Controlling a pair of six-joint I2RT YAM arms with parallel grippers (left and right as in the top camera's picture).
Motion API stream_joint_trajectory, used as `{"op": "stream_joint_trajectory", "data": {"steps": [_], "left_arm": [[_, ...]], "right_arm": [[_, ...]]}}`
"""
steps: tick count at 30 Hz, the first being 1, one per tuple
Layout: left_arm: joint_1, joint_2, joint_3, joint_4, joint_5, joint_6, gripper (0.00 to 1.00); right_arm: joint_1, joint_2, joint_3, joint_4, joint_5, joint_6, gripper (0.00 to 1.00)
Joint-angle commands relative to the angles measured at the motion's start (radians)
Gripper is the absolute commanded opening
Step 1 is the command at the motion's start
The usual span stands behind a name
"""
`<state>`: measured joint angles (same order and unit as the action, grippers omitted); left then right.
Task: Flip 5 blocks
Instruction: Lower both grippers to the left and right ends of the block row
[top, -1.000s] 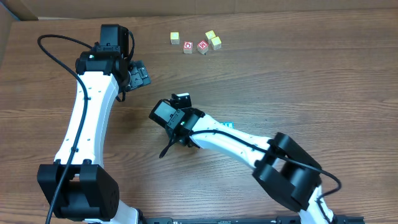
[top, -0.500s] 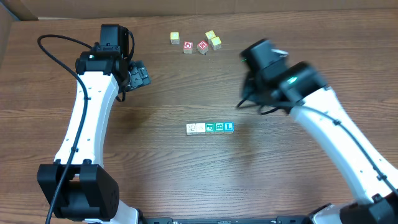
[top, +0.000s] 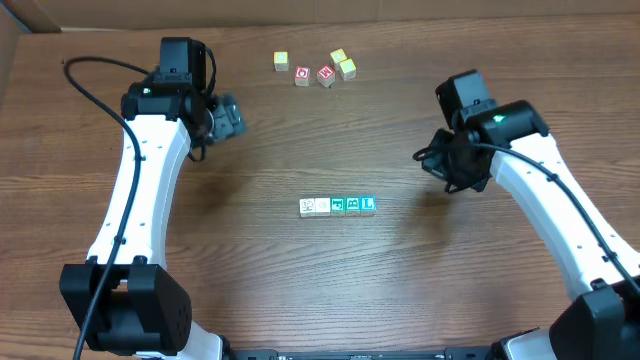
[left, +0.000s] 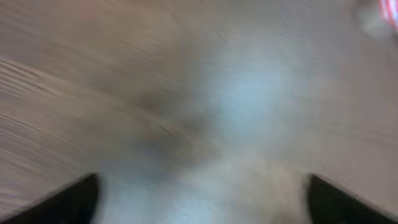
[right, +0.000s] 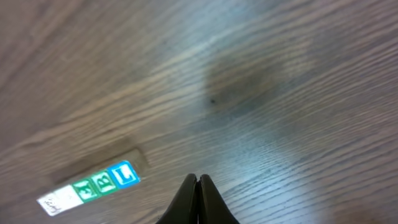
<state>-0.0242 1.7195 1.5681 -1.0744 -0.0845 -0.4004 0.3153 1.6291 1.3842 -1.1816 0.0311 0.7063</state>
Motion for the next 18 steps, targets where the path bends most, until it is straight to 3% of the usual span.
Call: {"op": "stream_joint_trajectory", "data": {"steps": [1, 2, 11, 18], "left_arm": [[-0.004, -0.002, 0.0, -0.076, 0.329, 0.164, 0.2], [-0.011, -0.002, -0.008, -0.097, 0.342, 0.164, 0.04], [-0.118, -0.002, -0.162, -0.132, 0.322, 0.104, 0.04], [-0.195, -0.001, -0.323, 0.018, 0.235, -0.014, 0.04]], "right_arm": [[0.007, 0.002, -0.056, 0.038, -0.036, 0.002, 0.04], [0.008, 0.002, -0.074, 0.061, -0.048, 0.002, 0.04], [0.042, 0.002, -0.212, 0.273, -0.085, 0.002, 0.04], [0.05, 0.002, -0.303, 0.399, -0.09, 0.058, 0.04]]}}
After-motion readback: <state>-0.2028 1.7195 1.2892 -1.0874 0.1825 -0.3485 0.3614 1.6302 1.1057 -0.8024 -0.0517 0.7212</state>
